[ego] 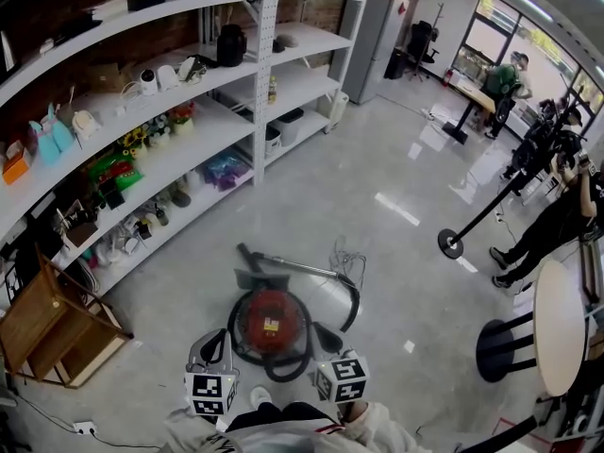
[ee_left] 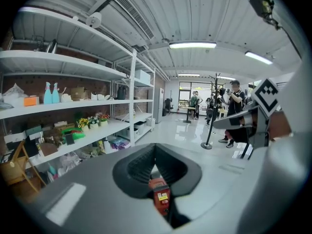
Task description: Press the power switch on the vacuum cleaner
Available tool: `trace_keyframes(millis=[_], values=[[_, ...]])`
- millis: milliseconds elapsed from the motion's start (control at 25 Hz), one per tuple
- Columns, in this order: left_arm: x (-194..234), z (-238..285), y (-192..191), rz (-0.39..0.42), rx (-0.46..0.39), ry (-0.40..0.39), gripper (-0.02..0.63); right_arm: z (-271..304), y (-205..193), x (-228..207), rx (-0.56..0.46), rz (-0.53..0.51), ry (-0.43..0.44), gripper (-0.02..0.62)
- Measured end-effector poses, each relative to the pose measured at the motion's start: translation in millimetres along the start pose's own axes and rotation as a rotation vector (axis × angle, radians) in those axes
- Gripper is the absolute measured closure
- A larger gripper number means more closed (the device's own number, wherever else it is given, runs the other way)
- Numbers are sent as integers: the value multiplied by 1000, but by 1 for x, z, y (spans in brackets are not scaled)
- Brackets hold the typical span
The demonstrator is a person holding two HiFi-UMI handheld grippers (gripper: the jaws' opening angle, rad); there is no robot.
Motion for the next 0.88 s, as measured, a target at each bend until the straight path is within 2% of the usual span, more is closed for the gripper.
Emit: trace_keyframes(millis=[480, 880], values=[[-27, -7, 3, 20, -5, -24, 606, -32, -7, -13, -12, 18, -22, 594], [-58, -38, 1, 32, -19, 6, 606, -75, -16, -15, -37, 21, 7, 595]])
Point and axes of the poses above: the fingertips, and each gripper's own axes: z forward along the fingers, x to its left, y out of its top, the point moved 6 cm from there along -z, backward along the fingers, and after that the axes turned 7 degrees about -x, right-handed, at the moved point
